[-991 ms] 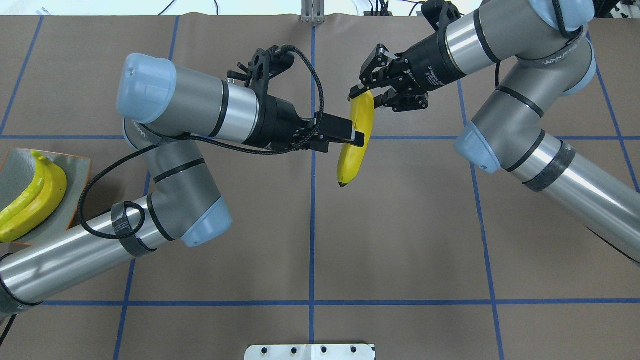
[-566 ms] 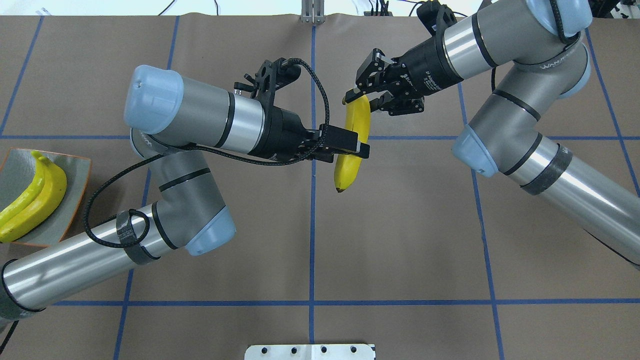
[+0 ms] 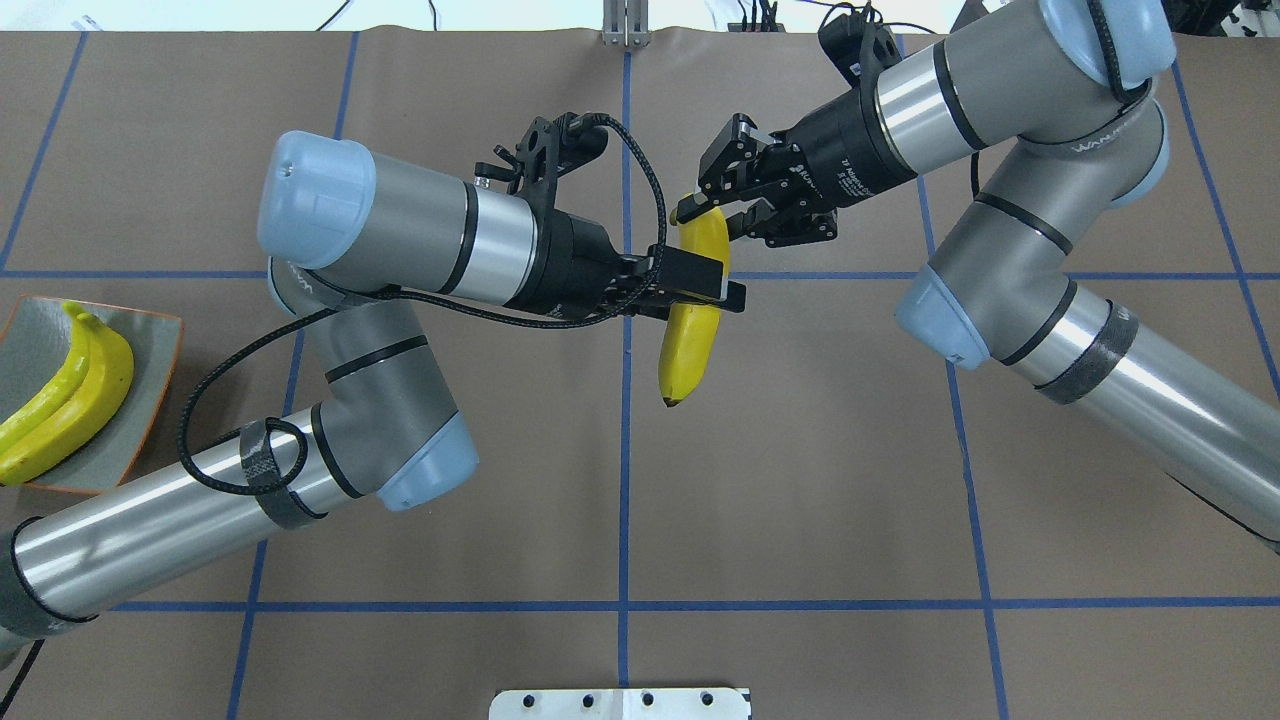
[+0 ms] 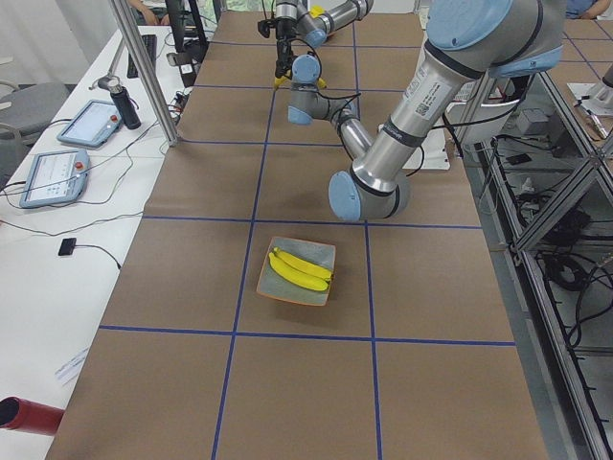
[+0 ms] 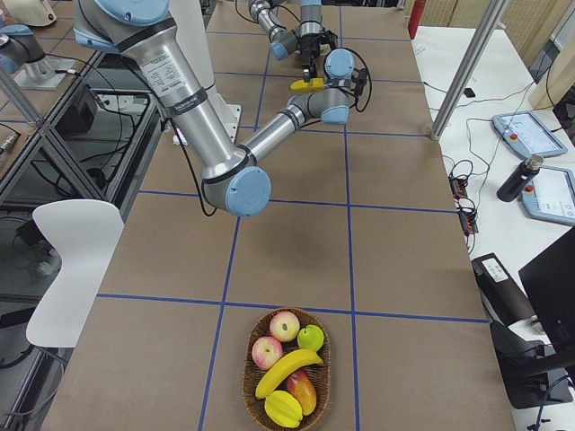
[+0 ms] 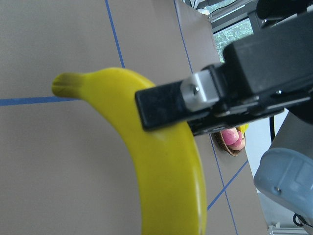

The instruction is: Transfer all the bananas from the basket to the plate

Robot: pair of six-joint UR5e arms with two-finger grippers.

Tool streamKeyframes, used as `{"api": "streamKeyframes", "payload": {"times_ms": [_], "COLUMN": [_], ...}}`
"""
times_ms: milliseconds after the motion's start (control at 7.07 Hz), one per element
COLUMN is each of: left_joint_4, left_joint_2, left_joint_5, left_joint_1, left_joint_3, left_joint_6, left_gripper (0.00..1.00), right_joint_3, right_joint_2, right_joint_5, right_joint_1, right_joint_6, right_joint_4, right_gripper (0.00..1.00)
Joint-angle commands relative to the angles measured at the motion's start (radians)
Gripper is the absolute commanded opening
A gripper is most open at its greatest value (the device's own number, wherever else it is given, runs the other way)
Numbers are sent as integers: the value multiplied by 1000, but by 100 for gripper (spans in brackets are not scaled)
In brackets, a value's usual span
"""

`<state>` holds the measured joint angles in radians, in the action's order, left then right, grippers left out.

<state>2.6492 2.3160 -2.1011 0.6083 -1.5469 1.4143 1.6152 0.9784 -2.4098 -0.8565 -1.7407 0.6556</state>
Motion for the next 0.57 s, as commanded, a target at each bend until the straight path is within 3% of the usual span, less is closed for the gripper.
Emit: {"api": "streamKeyframes", "payload": {"times_ms": [0,142,283,425], "left_joint_4": [0,0,-3,-9], "left_joint_2": [2,-1,-1,-1], "left_joint_5": [1,1,1,1], "left_joint_1": [-2,-5,-7,-9], "left_joint_3": [2,4,2,2], "left_joint_6": [2,0,0,0], "left_gripper": [24,0,0,0], "right_joint_3": [9,9,9,12], "right_joint_2": [0,3,5,5], "right_joint_5": [0,0,1,6], "right_joint_1": [5,5,5,4], "right_joint_6": [0,0,1,4], "right_joint_4": [-1,-1,-1,-1], "right_gripper": [0,0,57,100]}}
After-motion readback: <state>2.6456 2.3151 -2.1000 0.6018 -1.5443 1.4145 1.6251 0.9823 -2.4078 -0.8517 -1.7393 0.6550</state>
